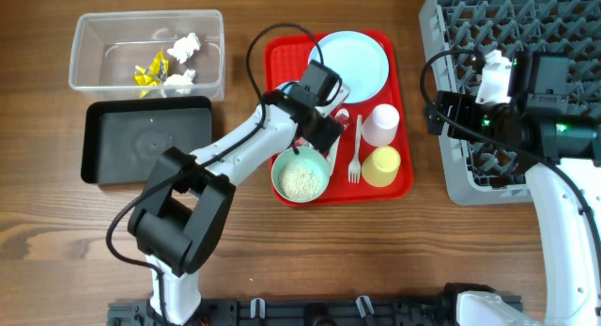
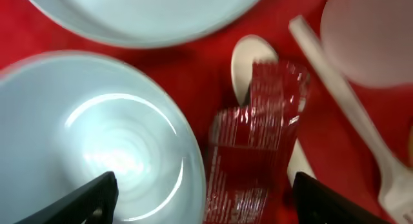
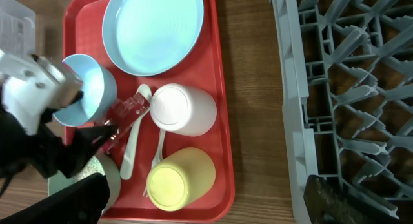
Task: Sort waste into correct bins and load items into the dishwasher rack
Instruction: 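Reach the left gripper to the red wrapper and grasp it, then lift the red wrapper and drop it into the clear bin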
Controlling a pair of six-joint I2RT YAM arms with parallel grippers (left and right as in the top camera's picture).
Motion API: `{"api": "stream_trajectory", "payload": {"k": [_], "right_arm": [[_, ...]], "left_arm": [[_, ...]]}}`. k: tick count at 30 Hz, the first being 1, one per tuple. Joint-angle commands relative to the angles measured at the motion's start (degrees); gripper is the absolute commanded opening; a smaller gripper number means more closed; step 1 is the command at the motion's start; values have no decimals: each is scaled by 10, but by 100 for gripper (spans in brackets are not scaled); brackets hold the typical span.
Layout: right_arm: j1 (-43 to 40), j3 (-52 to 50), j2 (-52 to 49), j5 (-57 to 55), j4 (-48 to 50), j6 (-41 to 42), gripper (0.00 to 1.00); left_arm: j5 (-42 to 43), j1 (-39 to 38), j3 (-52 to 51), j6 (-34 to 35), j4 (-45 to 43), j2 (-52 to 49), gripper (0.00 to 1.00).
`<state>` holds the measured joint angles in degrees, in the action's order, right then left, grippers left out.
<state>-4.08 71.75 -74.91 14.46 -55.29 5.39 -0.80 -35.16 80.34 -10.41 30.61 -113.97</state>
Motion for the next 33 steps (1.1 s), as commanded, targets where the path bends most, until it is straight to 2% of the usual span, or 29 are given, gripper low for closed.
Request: {"api": "stream_trajectory", "payload": {"k": [1, 11, 23, 24, 26, 27, 28, 33], "right_arm": [[-2, 9, -6, -7, -1, 6, 99], [-2, 9, -6, -7, -7, 6, 100], [-2, 9, -6, -7, -10, 6, 99], [-2, 9, -6, -7, -9, 6, 100], [-2, 9, -6, -7, -9, 6, 99], [-2, 9, -6, -7, -9, 6, 99], [-2, 9, -6, -7, -9, 6, 100], [-2, 9, -6, -7, -9, 6, 99]], "left_arm": [[9, -29, 33, -46, 19, 28, 82], [9, -56, 32, -59, 54, -19, 76], [-8, -45, 32, -59, -2, -78, 77], [-8, -45, 32, -59, -2, -78, 71], [-8, -45, 32, -59, -5, -78, 53], [-8, -45, 32, -59, -6, -78, 40], [-8, -45, 32, -59, -6, -78, 35], [-8, -45, 32, -59, -9, -78, 32]]}}
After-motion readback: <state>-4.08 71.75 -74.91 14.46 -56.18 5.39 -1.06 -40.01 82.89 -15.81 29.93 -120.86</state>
